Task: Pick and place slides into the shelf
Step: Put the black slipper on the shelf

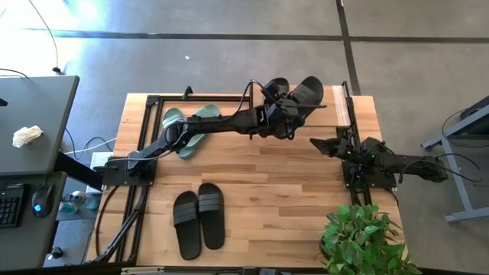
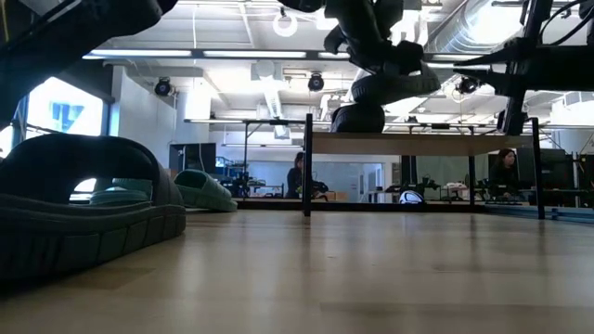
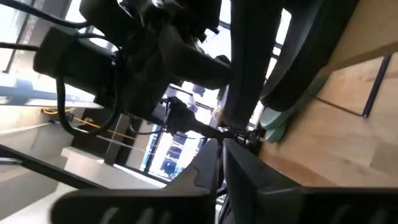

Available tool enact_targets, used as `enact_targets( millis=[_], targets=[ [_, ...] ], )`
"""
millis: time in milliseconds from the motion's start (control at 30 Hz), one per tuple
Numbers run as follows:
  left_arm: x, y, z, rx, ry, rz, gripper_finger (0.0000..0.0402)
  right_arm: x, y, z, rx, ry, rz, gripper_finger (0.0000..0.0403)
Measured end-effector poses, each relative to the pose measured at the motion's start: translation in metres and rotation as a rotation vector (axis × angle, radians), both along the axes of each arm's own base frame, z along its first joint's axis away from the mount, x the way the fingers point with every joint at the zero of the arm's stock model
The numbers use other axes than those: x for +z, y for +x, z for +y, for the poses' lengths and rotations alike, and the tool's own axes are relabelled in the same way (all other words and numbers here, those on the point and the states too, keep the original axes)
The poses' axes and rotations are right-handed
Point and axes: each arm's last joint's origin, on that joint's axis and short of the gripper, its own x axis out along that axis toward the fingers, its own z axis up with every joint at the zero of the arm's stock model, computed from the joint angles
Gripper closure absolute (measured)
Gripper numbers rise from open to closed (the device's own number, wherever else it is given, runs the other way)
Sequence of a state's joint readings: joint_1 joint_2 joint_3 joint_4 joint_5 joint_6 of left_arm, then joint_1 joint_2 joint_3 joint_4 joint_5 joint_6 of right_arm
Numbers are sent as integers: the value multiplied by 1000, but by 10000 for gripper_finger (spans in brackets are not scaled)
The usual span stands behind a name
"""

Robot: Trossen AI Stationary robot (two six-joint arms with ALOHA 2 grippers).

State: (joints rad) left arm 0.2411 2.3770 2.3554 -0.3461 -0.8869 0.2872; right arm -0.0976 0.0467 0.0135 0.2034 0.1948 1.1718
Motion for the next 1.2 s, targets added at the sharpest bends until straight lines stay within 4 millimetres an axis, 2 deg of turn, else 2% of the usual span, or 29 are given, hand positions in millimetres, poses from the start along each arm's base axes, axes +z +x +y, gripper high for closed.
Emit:
enact_targets(
  millis=[333, 467, 700, 867, 1000, 1200],
  targets=[
    [3, 4, -16, -34, 2, -18, 401, -3, 2, -2, -49, 36, 30, 231],
    [8, 6, -17, -33, 16, -73, 401, -8, 7, -2, -46, 52, 82, 197],
    [12, 5, -12, -24, 36, -97, 401, -1, 15, -3, -63, -8, 43, 196],
    [13, 5, -11, -16, 29, -129, 401, -7, 23, -4, -58, -17, 104, 203],
    [12, 3, -5, -4, 29, -121, 401, -2, 29, -4, -60, -111, 76, 204],
    [12, 1, -1, 24, 35, -117, 401, 6, 45, -6, -84, -209, 208, 204]
  ],
)
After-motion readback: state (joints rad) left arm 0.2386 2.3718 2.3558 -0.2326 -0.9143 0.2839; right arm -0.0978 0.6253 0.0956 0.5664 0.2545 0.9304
